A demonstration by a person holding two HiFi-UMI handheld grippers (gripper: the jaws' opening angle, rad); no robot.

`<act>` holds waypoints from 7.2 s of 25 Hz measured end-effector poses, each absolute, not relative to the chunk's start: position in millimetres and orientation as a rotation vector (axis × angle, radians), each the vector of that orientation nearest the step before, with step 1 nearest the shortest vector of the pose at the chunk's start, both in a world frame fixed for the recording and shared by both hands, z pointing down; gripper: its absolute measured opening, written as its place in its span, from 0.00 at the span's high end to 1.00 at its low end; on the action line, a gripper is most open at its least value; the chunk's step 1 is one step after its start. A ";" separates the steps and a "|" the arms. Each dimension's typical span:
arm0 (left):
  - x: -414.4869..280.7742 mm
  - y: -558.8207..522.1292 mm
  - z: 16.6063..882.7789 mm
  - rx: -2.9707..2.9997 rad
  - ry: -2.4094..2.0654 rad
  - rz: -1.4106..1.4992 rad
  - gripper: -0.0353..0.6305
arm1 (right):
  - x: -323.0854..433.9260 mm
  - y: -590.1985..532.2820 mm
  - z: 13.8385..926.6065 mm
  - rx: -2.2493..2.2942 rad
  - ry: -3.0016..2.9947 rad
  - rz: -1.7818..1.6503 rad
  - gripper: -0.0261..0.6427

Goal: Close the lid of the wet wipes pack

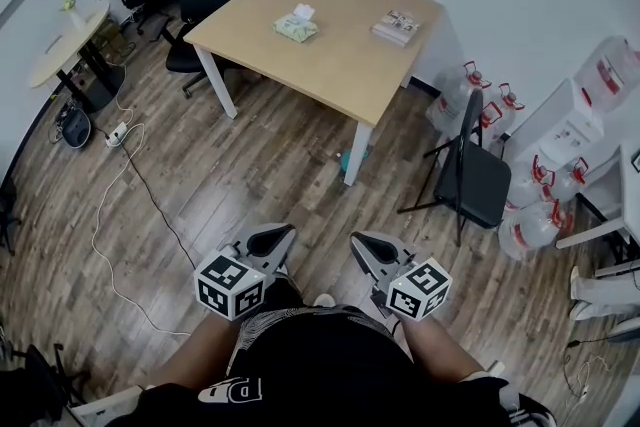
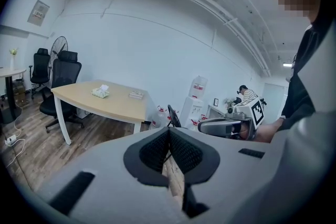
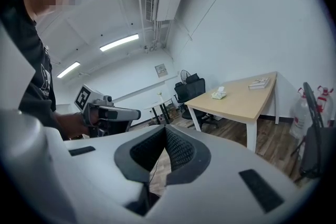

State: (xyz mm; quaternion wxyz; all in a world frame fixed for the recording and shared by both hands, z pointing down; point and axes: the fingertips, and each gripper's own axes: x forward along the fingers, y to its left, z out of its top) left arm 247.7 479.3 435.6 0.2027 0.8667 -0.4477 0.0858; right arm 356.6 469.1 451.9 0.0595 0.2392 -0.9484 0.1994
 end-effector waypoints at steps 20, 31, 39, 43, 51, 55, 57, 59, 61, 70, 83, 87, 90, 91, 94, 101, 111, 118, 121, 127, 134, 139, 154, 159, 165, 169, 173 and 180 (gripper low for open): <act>162.0 353.1 431.7 2.446 -1.239 0.174 0.92 | 273.1 351.8 454.9 0.746 -2.805 0.600 0.95; 92.5 265.7 424.7 2.497 -1.168 0.182 0.92 | 201.9 271.8 447.8 0.820 -2.766 0.587 0.95; 48.9 219.2 430.6 2.516 -1.112 0.178 0.92 | 160.1 232.6 450.3 0.869 -2.723 0.569 0.95; 32.2 205.8 437.0 2.518 -1.084 0.192 0.92 | 138.7 220.0 454.1 0.874 -2.709 0.567 0.95; 4.8 190.1 439.6 2.526 -1.059 0.191 0.92 | 106.9 201.9 455.1 0.863 -2.697 0.557 0.95; -4.9 185.6 443.2 2.507 -1.065 0.180 0.92 | 94.8 193.1 453.7 0.833 -2.694 0.552 0.95; -8.4 181.0 446.3 2.493 -1.070 0.177 0.92 | 90.8 186.1 453.4 0.825 -2.695 0.551 0.95; -10.7 175.6 448.9 2.483 -1.075 0.177 0.92 | 88.3 178.7 454.4 0.816 -2.695 0.554 0.95; -12.2 169.1 450.1 2.479 -1.081 0.177 0.92 | 87.2 170.3 456.1 0.811 -2.697 0.558 0.95; -22.1 125.9 450.3 2.467 -1.146 0.192 0.92 | 77.8 111.6 455.8 0.803 -2.761 0.568 0.95; -11.8 11.5 449.4 2.438 -1.164 0.226 0.92 | 82.6 -8.2 456.8 0.782 -2.776 0.614 0.95; -0.7 -23.2 449.7 2.435 -1.152 0.232 0.92 | 89.9 -41.9 458.3 0.772 -2.768 0.624 0.95; 5.2 -49.8 450.5 2.433 -1.157 0.241 0.92 | 97.5 -69.6 458.9 0.771 -2.770 0.623 0.95; 6.4 -58.7 450.7 2.432 -1.163 0.246 0.92 | 100.0 -78.9 458.3 0.770 -2.773 0.619 0.95; 8.9 -85.5 449.1 2.431 -1.186 0.250 0.92 | 107.0 -106.8 458.1 0.766 -2.780 0.612 0.95; 17.3 -134.1 449.1 2.412 -1.216 0.272 0.92 | 116.2 -161.1 457.5 0.736 -2.795 0.608 0.95; 29.0 -183.4 445.2 2.433 -1.194 0.322 0.92 | 128.9 -205.4 465.3 0.779 -2.797 0.658 0.95; 14.8 -206.0 461.8 2.439 -1.114 0.371 0.92 | 122.7 -221.1 471.1 0.884 -2.765 0.674 0.95; 9.1 -217.1 467.2 2.462 -1.050 0.398 0.92 | 116.6 -230.5 471.8 0.954 -2.747 0.683 0.95; -13.8 -236.3 469.5 2.502 -0.970 0.421 0.92 | 101.6 -246.6 472.2 1.084 -2.712 0.685 0.95; -37.9 -248.1 472.5 2.519 -0.922 0.411 0.92 | 83.3 -259.6 474.4 1.163 -2.668 0.670 0.95; -49.2 -257.3 471.3 2.535 -0.901 0.400 0.92 | 72.5 -268.1 476.1 1.179 -2.643 0.646 0.95; -75.6 -278.1 490.6 2.501 -0.880 0.427 0.92 | 65.3 -319.2 512.6 1.189 -2.505 0.598 0.95; -86.4 -282.6 495.3 2.482 -0.910 0.428 0.92 | 63.2 -343.8 528.1 1.182 -2.457 0.586 0.95; -96.9 -284.7 499.8 2.456 -0.939 0.427 0.92 | 58.1 -369.5 541.9 1.162 -2.427 0.570 0.95; -102.6 -285.6 503.5 2.438 -0.956 0.427 0.92 | 57.4 -387.6 554.4 1.146 -2.393 0.533 0.95; -109.6 -287.8 505.7 2.416 -0.979 0.424 0.92 | 62.8 -406.2 570.4 1.142 -2.341 0.509 0.95; -115.3 -289.0 510.1 2.383 -1.005 0.421 0.92 | 67.6 -425.7 591.8 1.112 -2.288 0.525 0.89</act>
